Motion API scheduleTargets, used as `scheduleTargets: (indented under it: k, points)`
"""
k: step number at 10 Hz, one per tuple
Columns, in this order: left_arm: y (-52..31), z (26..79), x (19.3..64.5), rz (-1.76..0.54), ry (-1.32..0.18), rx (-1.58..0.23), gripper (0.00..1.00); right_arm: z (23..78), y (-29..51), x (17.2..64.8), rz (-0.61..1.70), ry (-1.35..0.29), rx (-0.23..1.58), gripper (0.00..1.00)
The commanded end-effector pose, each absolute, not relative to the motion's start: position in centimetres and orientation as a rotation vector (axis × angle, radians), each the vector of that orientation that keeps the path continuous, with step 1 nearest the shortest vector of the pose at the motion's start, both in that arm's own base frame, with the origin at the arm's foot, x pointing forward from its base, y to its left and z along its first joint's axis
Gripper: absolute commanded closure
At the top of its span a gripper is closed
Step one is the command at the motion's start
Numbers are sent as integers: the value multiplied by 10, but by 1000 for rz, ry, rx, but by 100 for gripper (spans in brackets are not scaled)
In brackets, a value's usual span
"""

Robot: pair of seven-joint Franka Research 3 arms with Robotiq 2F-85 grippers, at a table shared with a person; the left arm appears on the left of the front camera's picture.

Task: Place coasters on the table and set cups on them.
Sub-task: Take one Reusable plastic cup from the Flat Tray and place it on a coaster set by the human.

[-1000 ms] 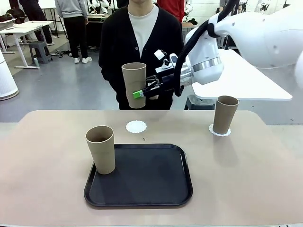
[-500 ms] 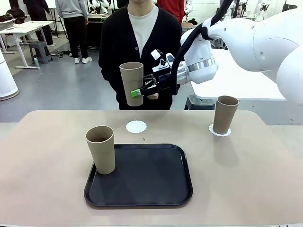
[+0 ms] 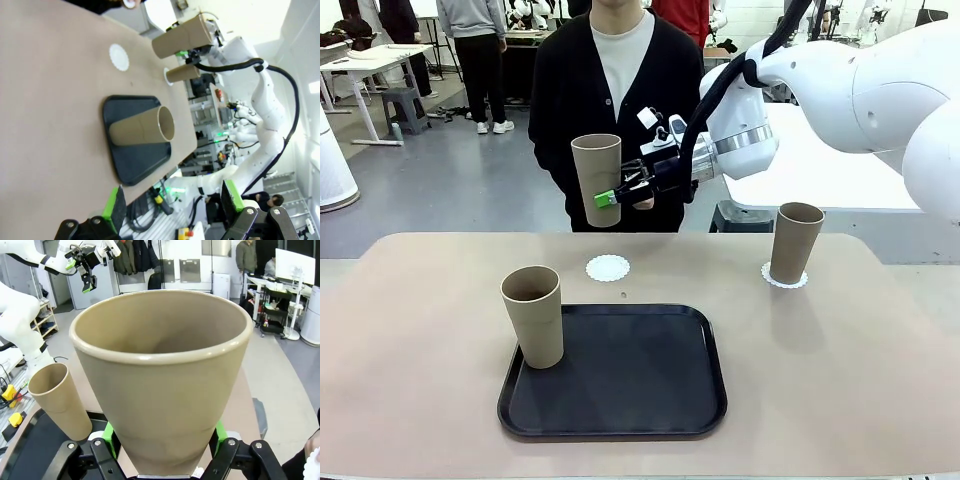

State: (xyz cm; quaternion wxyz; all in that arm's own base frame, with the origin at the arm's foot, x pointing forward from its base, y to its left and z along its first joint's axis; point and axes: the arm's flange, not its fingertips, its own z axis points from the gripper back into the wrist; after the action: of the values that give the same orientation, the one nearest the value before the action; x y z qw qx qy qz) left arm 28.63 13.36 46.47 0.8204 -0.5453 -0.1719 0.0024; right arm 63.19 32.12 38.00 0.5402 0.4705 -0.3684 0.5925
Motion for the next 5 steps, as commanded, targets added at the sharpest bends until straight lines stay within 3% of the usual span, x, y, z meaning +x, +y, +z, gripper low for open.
scheduleTargets:
  k: [1, 5]
  points:
    - [135, 466, 285, 0, -375, -1169, 0, 360, 309, 648, 1426, -898, 1182, 19]
    - [135, 466, 285, 0, -375, -1169, 0, 322, 301, 664, 1460, -877, 1267, 19]
